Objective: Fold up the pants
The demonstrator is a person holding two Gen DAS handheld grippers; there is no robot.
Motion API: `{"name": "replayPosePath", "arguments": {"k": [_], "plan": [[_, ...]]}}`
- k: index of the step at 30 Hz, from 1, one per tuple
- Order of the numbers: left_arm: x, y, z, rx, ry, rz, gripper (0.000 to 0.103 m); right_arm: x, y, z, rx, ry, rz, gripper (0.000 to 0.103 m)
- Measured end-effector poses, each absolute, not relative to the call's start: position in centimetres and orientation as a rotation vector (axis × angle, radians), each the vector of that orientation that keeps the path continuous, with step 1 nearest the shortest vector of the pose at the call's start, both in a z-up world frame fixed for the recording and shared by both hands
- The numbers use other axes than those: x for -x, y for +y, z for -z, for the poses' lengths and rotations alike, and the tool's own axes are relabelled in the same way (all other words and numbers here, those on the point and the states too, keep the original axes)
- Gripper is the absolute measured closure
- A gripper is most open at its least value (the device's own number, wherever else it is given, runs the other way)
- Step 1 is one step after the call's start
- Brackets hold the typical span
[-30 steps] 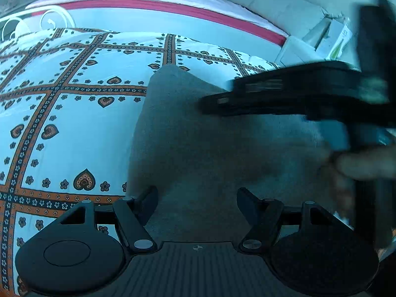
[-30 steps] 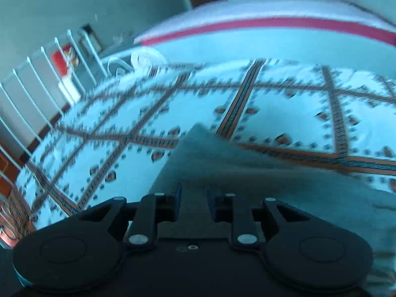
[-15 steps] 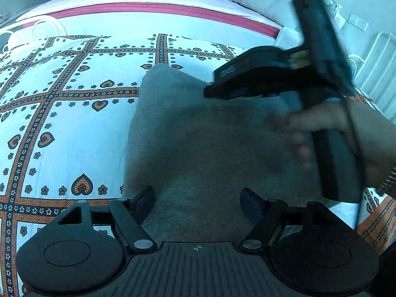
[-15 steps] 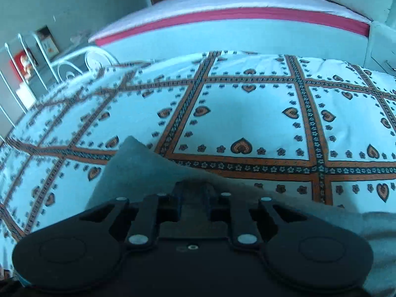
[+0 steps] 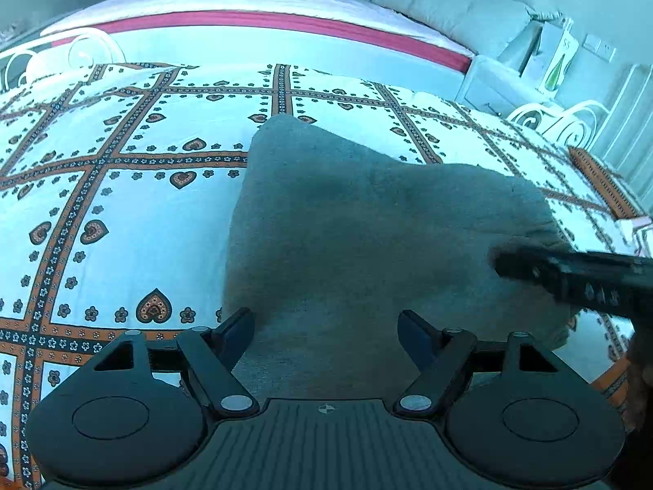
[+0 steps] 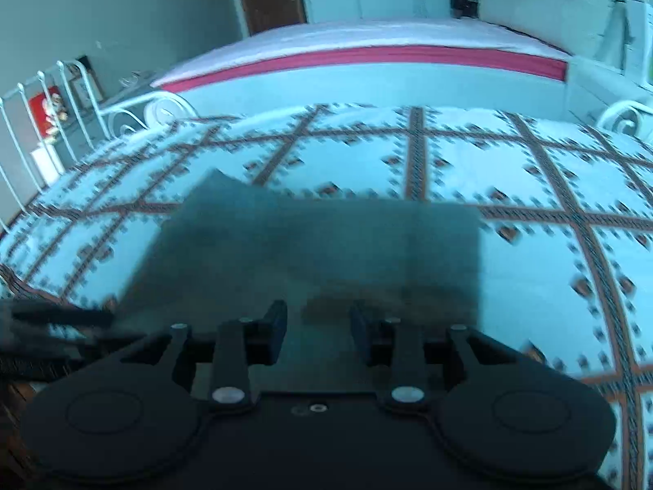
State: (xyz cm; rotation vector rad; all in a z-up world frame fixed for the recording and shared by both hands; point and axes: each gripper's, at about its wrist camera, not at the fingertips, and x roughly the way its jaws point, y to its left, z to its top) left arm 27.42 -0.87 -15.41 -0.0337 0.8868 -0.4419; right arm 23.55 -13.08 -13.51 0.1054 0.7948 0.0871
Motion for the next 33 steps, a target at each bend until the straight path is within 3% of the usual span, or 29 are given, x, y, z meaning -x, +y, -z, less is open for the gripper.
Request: {"name": "replayPosePath", "arguments": {"k": [5,15,19,33], "plan": [[-27.2,-2.0,15.6,-0.02,0.885,0.43,0.02,-22.2,-13.8,14.0,-0.094,0.796,-0.088,0.078],[-27.2,-1.6,14.5,0.029,0.866,0.368,0.019,-20.4,-14.2,13.6,-0.064,0.752,-0.03,0.082],[-27.4,-1.8,14.4,0.021,0.856,0.35,0.016,-19.2,-14.6,13.1,-0.076,0.7,-0.024,0.072],[-28.5,-2.0,13.0,0.0,0.79,0.289,0.002,-20.0,-14.4,12.3,-0.14,0.666,-0.041,0.064]]}}
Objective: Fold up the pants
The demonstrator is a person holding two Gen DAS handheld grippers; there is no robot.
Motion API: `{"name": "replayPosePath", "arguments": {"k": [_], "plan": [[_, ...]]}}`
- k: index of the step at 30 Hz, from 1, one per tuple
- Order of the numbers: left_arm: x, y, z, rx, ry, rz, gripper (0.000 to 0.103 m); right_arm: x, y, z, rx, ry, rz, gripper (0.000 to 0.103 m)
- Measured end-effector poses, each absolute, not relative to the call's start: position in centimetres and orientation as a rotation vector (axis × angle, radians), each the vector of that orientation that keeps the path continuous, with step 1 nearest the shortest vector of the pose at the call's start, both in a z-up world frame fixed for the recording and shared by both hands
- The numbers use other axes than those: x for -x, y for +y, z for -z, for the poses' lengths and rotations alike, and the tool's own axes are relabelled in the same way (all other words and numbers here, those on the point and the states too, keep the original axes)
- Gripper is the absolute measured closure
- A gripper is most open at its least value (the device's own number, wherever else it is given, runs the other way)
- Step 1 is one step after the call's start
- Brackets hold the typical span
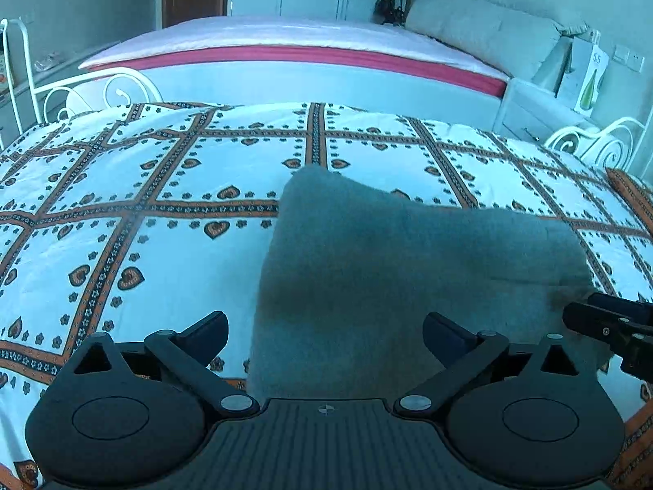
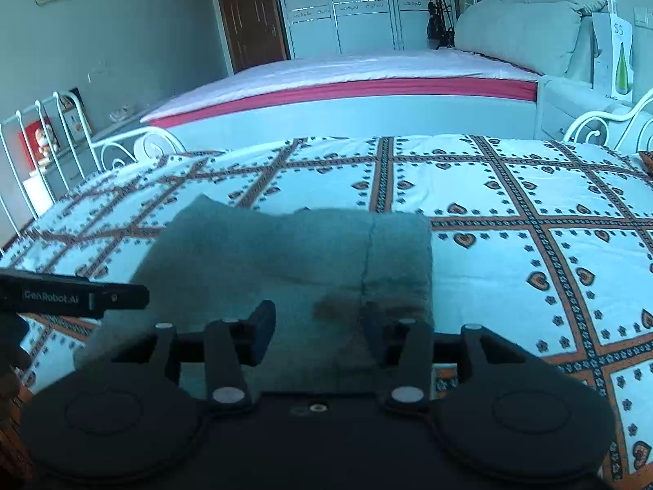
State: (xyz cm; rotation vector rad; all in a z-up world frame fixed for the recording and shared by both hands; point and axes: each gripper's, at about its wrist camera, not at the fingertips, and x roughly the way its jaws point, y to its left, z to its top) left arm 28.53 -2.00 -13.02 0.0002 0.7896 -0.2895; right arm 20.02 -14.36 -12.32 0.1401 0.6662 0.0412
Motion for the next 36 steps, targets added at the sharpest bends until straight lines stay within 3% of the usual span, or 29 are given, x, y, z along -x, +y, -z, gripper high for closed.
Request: {"name": "replayPosePath", "arguments": {"k": [7,9,10,36], "plan": [[-29.9,-2.3,12.8,-0.01,0.772,0.269,0.002,-22.4,-14.0,11.9,-0.138,0.66,-0.049,0.063],[-30.3,-2.6,12.9,-0.017,0.773,0.268,0.002,-23.0,-14.0,11.8,-0.145,0.655,-0.043,0.043],[-30.5,-2.7,13.0,-0.023,0.775,0.266,0.002,-23.3,-14.1,11.9,-0.147,0.651,-0.041,0.04],[-32.9,-4.8,13.9,-0.093,0.787,0.248,0.001,-24.4,-16.0,13.2,-0.191,0.651,-0.007,0.034]]}}
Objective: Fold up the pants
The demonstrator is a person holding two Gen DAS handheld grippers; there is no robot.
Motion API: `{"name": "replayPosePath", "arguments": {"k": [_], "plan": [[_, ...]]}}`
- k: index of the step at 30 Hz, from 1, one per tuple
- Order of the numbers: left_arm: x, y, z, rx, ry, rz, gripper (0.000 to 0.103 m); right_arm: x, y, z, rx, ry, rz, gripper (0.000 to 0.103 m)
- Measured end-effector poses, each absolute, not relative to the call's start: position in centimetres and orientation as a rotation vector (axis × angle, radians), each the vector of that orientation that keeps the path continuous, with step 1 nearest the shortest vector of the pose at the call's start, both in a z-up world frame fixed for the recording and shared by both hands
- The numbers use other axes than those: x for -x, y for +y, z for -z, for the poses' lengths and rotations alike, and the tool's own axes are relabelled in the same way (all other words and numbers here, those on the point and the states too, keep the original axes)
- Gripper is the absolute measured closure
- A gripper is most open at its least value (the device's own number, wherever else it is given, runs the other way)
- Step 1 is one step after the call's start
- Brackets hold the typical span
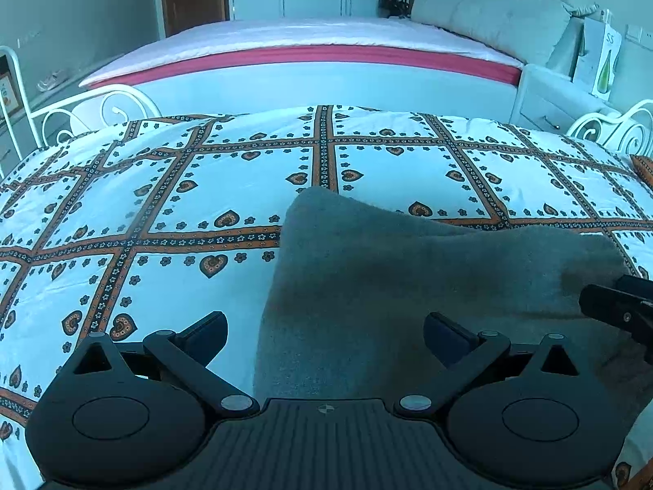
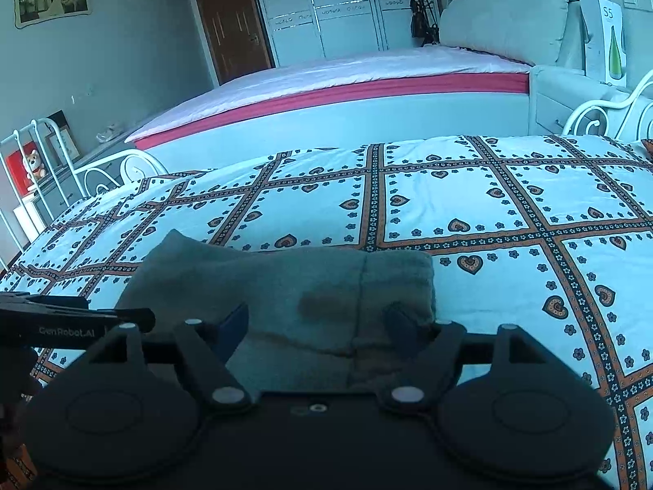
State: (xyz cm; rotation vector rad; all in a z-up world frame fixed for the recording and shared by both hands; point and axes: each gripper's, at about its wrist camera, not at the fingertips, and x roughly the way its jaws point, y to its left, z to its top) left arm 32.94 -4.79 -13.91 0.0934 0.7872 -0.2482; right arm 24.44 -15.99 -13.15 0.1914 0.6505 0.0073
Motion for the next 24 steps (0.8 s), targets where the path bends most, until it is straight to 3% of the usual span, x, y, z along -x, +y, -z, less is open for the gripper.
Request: {"name": "replayPosePath", "arguments": {"k": [4,6,7,12,19,22,23,24], "plan": [[-33.5,-3.1,14.0,-0.141,0.775,0.195,0.0,-24.0,-16.9,12.8,-0.16,0.635,0.04,0.029],[-34.1,-1.4,14.7,-0.099,0.825,0.182,0.0,-23.7,-18.2,12.7,-0.165,0.631,0.092,0.014],[-34.5,-0.6,15.2,-0.058,0.861,0.199,0.0,-23.6,-18.9,12.8,-0.179,0.639,0.104,0.012],[-35.0,0.6,16.9,0.058,0.957,0.306,0.0,-24.1,-22.0,14.9,-0.308,0.769,0.09,0.011],[-35.3,-1.1,18.9,0.117,1.026,0.45,0.0,-26.8,-25.1,19.1,-0.734,1.005,-0.171,0.01],[-34.8,-2.0,18.9,0.126,1.018,0.498,0.004,-27.7,-24.1,19.1,-0.623,1.02,-0.213,0.015],[-34.6,-2.3,18.8,0.113,1.007,0.495,0.011,-27.7,-23.7,19.0,-0.595,1.01,-0.206,0.027],[-34.5,-2.3,18.7,0.118,0.997,0.484,0.021,-27.5,-23.5,19.1,-0.59,0.99,-0.201,0.049]]}}
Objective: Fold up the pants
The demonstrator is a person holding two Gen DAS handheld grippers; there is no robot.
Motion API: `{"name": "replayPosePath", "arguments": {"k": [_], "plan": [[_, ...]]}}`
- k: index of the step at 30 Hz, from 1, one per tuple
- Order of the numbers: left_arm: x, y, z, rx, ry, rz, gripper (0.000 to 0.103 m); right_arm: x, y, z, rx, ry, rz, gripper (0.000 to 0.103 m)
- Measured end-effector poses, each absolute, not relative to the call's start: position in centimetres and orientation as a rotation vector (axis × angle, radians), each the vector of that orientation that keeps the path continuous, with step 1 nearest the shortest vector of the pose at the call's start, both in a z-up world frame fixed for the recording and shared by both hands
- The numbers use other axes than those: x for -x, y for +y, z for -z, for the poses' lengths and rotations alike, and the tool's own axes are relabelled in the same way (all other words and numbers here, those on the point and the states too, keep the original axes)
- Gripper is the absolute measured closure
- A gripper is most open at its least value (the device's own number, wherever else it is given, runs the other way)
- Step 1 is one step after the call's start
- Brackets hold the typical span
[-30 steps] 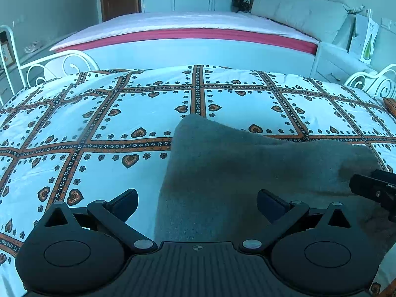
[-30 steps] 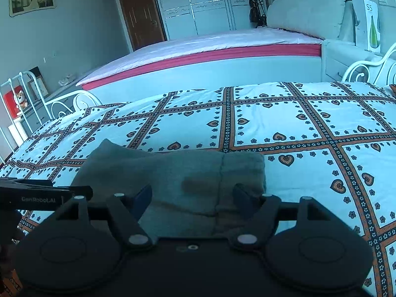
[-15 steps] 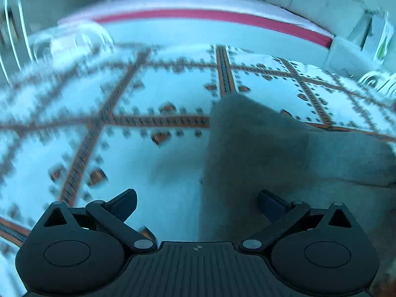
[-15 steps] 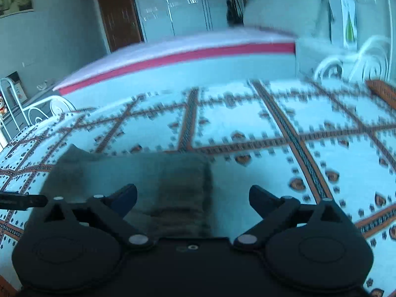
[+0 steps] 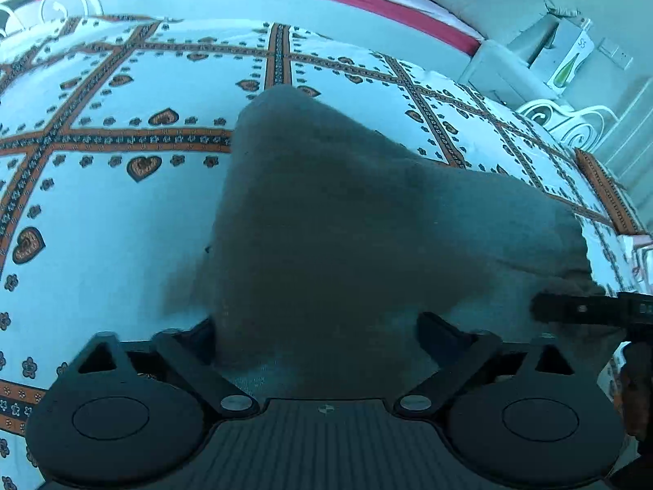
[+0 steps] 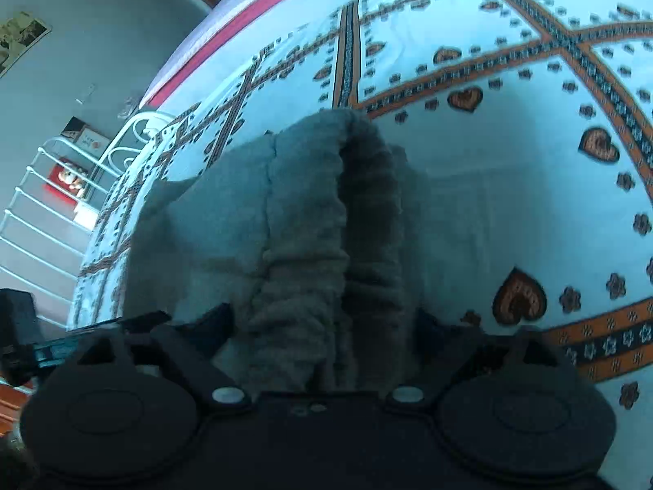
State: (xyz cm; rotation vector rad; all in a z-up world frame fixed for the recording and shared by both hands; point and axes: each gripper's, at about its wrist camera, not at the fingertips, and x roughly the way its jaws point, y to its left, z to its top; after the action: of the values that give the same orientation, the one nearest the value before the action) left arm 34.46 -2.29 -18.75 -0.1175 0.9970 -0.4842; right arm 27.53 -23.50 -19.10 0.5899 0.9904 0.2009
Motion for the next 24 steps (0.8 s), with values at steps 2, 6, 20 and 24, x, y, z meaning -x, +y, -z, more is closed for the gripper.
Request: {"name": "replayPosePath", "arguments": {"k": [2,6,20,24], "plan": [[-34.2,-1.5,18.2,0.163,0.97,0.447,0.046,-27.0,-23.4,19.1,-0.661,0.955,-0.224,0.063],[-33.6,-0.7,16.6,0.203,0.891,0.448,0.077,-25.6,-21.8,17.6,-0.613,0.868,-0.214,0.067],[-43.7,-1.7,10.7,0.184,0.674,0.414,0.078,-35.5,-22.1,10.8,-0.522,0.667,-0.219,0.068],[-47.9,-3.8,13.6,0.107,0.719,0.371,0.078,-40.7,-21.7,13.1,-0.471,0.732,-0.19,0.067]]}}
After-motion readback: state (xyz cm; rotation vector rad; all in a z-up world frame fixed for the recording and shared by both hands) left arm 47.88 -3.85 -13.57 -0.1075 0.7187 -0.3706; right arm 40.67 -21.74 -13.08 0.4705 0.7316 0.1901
